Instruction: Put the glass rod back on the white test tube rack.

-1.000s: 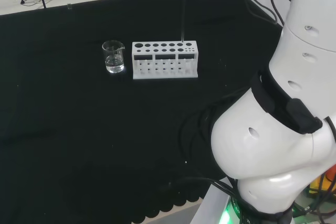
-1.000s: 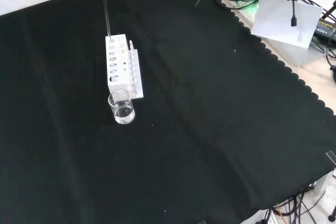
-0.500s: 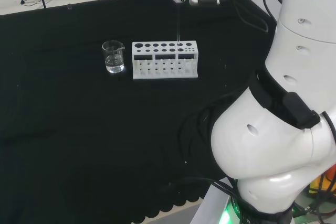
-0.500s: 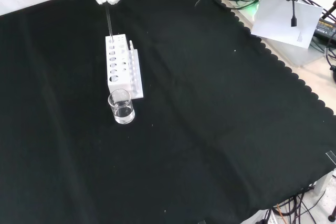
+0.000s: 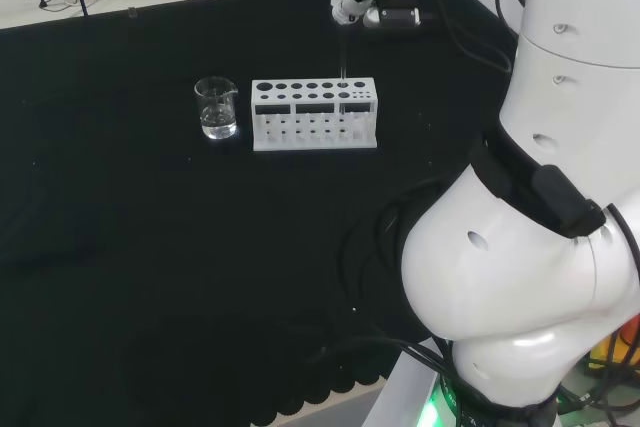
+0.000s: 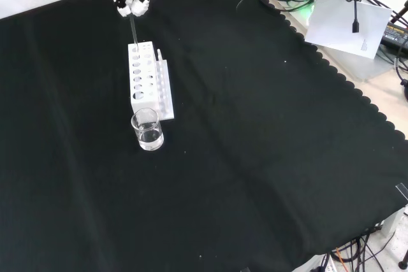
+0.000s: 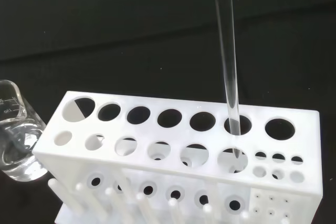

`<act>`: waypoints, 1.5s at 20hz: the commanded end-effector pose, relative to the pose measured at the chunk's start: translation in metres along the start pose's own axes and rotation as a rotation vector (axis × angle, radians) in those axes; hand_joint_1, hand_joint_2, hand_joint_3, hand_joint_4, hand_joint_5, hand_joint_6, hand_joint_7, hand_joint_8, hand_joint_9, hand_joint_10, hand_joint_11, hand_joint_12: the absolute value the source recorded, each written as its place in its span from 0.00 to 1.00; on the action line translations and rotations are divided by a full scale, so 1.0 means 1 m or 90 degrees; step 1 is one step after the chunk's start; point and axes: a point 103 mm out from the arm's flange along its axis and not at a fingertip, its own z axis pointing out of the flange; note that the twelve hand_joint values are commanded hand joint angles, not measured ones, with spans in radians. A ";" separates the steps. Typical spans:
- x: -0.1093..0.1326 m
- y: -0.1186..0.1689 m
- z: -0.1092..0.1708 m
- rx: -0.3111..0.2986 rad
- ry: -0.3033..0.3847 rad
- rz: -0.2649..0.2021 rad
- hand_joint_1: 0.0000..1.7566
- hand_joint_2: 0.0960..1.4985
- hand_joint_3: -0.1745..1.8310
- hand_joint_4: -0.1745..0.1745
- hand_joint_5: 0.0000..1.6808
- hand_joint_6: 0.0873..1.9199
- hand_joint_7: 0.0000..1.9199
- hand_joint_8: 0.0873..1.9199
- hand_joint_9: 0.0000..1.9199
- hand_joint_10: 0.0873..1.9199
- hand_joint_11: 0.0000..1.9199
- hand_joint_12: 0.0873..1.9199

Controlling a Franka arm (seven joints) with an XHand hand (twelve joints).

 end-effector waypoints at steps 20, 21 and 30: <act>-0.002 -0.006 0.013 -0.011 0.015 -0.011 0.76 0.68 0.07 0.00 0.56 0.40 0.63 0.39 0.84 0.44 0.85 0.32; -0.001 -0.007 0.011 -0.014 0.009 -0.009 0.78 0.67 0.06 0.00 0.51 0.44 0.63 0.35 0.85 0.43 0.86 0.31; -0.003 -0.015 0.005 -0.021 0.003 0.000 0.84 0.59 0.00 0.00 0.29 0.46 0.45 0.44 0.87 0.46 0.89 0.40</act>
